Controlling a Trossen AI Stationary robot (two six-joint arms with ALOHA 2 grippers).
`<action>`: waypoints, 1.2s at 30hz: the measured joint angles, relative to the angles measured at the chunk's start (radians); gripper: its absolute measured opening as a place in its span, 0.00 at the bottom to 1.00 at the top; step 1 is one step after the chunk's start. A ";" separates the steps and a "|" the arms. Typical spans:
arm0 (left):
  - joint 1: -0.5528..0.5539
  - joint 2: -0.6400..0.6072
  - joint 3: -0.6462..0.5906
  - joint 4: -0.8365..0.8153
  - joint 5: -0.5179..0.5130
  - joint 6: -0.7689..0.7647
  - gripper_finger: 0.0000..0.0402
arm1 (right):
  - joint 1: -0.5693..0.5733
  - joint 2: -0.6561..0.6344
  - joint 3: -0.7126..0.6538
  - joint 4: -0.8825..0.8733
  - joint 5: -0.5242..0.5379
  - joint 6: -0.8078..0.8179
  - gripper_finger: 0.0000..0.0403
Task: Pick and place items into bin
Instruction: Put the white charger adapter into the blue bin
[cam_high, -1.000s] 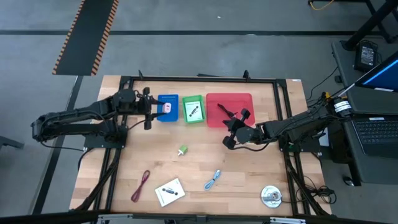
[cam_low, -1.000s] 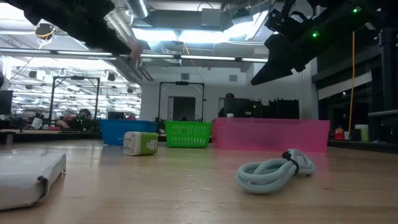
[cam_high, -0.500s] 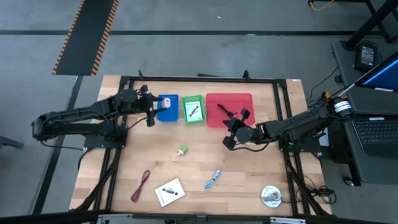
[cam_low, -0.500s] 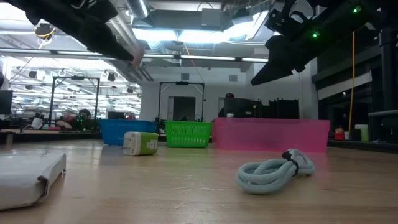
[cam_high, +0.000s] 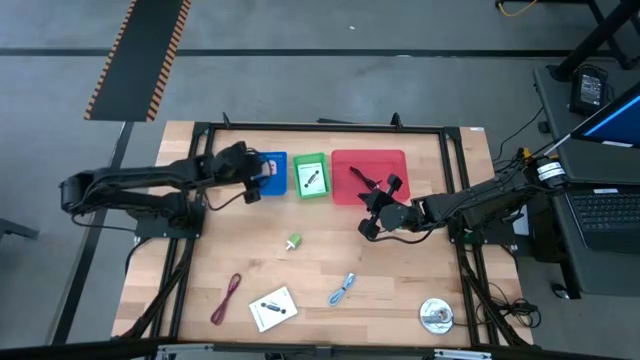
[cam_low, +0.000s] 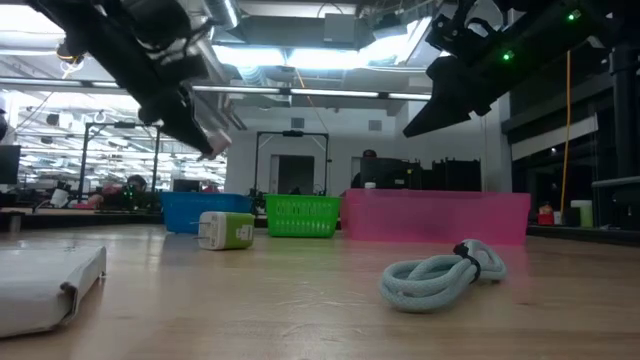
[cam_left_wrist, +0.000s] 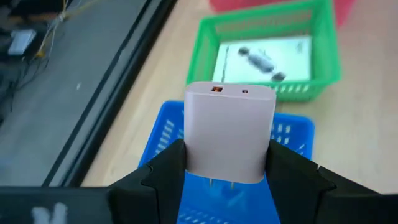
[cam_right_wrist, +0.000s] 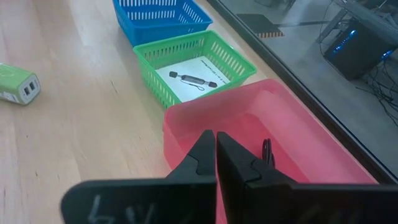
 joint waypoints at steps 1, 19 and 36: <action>0.000 0.017 0.000 0.000 -0.004 -0.006 0.46 | 0.000 0.000 0.000 0.000 0.000 0.000 0.00; 0.001 0.218 0.000 0.047 -0.077 -0.008 0.46 | 0.000 0.000 0.000 0.007 0.000 0.002 0.00; 0.001 0.297 0.000 0.057 -0.145 -0.006 0.54 | 0.000 0.000 0.000 0.014 0.000 0.002 0.00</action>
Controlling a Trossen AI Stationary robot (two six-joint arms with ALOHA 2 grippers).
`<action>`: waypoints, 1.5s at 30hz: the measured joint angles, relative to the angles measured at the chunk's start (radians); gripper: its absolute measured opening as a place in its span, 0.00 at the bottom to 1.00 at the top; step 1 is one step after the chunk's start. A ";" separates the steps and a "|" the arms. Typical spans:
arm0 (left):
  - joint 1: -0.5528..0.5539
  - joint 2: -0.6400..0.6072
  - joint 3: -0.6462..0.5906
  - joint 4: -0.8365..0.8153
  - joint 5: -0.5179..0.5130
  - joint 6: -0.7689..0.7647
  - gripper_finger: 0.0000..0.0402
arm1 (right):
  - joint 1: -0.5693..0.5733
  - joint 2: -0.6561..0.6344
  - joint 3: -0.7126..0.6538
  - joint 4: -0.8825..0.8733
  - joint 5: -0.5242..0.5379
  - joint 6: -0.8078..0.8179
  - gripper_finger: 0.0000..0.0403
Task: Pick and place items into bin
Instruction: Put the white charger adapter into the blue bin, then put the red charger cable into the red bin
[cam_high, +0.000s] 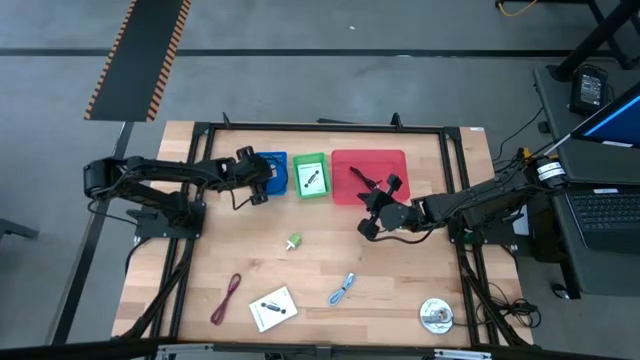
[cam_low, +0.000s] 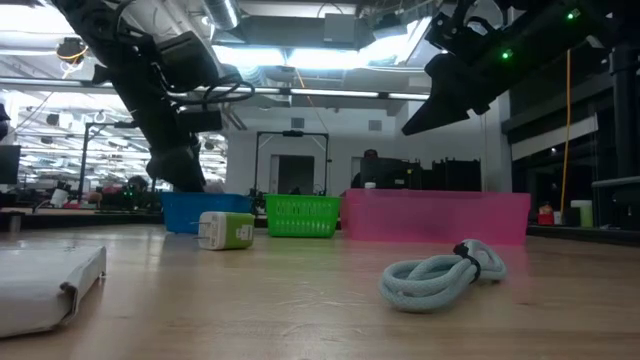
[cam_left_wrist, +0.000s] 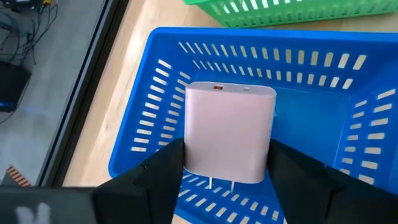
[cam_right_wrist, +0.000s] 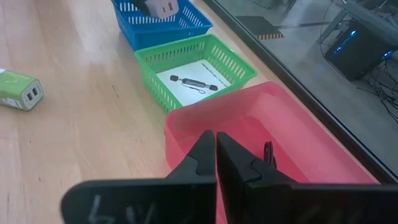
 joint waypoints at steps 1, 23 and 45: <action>0.000 0.000 0.000 -0.001 0.000 0.000 0.54 | 0.000 0.000 0.000 0.000 0.000 0.000 0.00; -0.001 -0.091 0.059 -0.001 0.067 0.034 0.54 | 0.000 0.000 0.000 -0.001 -0.001 0.024 0.00; -0.250 -0.412 0.151 -0.161 0.148 -0.073 0.25 | -0.003 0.000 0.000 0.039 -0.065 -0.114 0.00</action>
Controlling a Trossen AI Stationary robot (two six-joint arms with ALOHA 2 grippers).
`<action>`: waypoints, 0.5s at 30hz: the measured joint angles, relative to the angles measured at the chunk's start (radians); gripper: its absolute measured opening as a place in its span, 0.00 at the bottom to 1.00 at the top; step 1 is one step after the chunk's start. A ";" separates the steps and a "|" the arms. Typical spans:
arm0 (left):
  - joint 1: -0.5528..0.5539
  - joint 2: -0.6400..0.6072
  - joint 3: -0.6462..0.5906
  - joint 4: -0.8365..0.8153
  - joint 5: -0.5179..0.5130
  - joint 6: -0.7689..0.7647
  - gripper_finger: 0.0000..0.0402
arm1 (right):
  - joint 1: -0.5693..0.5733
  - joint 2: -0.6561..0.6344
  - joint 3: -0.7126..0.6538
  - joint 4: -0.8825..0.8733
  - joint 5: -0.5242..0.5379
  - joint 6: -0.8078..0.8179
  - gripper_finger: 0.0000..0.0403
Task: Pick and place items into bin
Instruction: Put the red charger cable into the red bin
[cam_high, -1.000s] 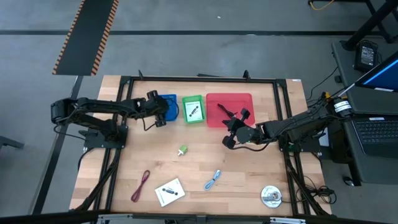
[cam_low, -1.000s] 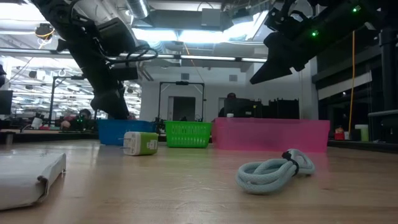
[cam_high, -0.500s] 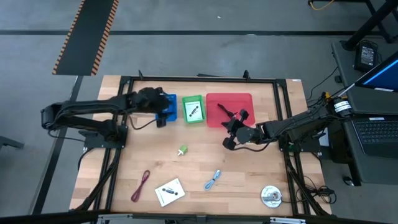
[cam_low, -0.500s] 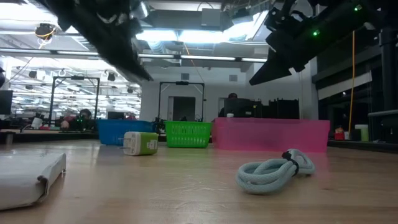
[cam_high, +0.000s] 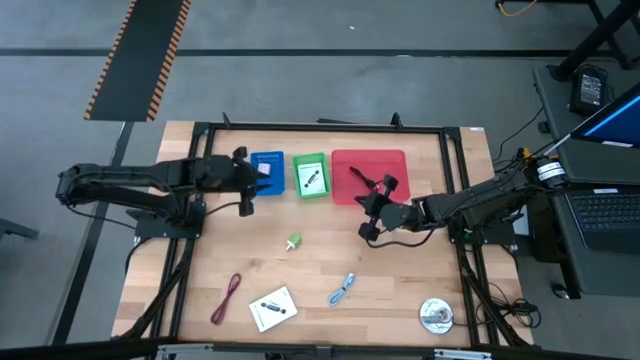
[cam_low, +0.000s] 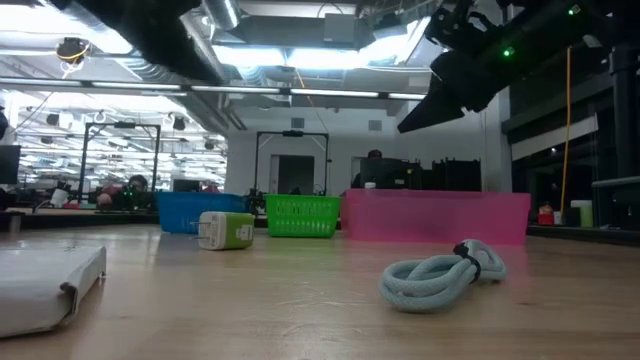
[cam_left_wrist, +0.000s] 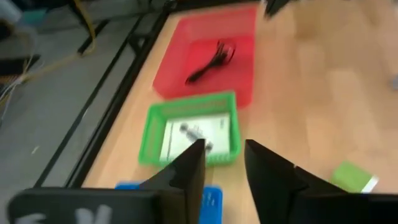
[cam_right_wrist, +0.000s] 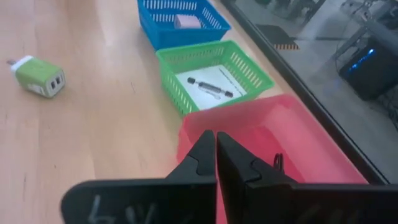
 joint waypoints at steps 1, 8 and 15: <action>-0.013 0.002 0.000 -0.025 -0.030 -0.013 0.23 | -0.002 0.000 0.000 0.012 0.000 -0.011 0.00; -0.096 0.009 0.000 -0.133 -0.084 -0.102 0.06 | -0.039 0.000 0.000 0.093 0.000 -0.094 0.00; -0.233 0.009 0.000 -0.132 -0.044 -0.136 0.01 | -0.066 0.000 0.000 0.140 0.000 -0.151 0.00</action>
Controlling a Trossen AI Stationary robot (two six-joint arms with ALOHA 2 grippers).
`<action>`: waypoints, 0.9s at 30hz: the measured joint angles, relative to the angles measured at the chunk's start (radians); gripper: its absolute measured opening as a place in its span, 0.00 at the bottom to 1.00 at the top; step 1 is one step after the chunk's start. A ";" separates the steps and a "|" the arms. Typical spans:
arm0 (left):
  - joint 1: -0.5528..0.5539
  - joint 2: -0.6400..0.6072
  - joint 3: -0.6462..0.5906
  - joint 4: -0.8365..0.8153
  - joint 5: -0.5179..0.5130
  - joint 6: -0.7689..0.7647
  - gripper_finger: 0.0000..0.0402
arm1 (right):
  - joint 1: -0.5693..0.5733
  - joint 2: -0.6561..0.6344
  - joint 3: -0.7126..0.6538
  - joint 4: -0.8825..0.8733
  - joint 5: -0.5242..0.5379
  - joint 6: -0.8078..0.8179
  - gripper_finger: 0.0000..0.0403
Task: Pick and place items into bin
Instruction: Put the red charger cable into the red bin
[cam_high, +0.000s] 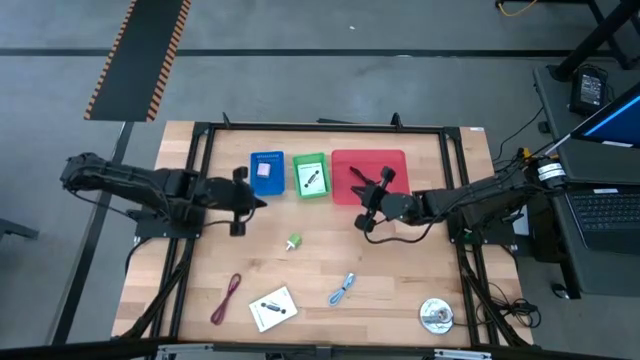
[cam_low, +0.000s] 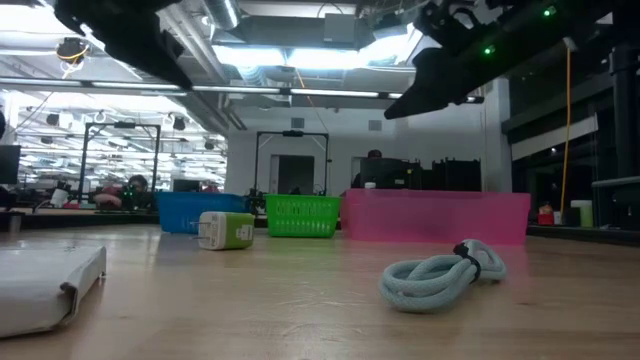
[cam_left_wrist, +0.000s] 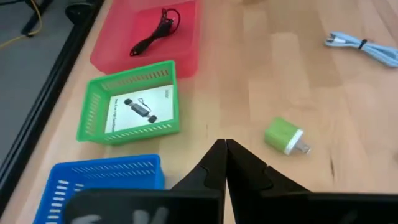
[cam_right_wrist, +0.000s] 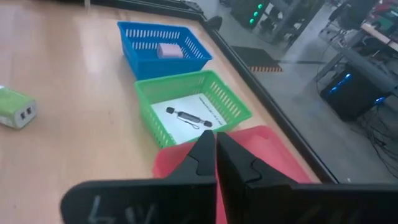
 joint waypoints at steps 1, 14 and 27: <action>-0.022 0.000 0.000 0.000 -0.015 -0.020 0.01 | -0.003 0.000 0.000 0.002 0.000 -0.003 0.00; -0.225 0.253 0.278 -0.433 -0.131 -0.466 0.01 | -0.010 0.000 0.000 -0.001 0.000 -0.029 0.00; -0.439 0.559 0.431 -0.670 0.214 -1.039 0.01 | -0.007 0.000 0.000 -0.005 0.000 0.005 0.00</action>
